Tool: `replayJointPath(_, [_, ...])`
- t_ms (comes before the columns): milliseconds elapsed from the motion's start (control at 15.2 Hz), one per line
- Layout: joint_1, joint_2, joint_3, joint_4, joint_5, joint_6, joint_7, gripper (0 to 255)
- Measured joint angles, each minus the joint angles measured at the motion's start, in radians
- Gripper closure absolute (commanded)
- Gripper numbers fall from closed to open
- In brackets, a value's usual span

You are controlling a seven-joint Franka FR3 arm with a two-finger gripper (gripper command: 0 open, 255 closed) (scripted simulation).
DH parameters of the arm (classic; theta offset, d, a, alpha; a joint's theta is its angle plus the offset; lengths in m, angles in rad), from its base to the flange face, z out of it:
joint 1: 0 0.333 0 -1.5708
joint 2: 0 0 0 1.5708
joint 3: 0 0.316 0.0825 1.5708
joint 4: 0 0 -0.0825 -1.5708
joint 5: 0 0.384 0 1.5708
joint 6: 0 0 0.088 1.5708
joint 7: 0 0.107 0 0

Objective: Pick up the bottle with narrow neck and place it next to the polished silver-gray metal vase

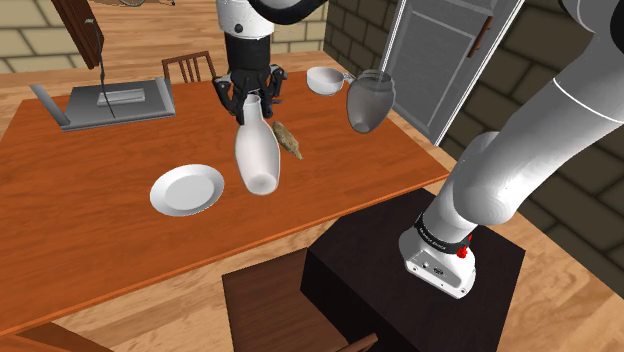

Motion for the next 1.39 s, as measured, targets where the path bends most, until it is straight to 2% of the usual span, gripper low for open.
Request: replayJointPath(1386, [-0.006,0.024,-0.005,0.310,-0.012,-0.287,0.005,255])
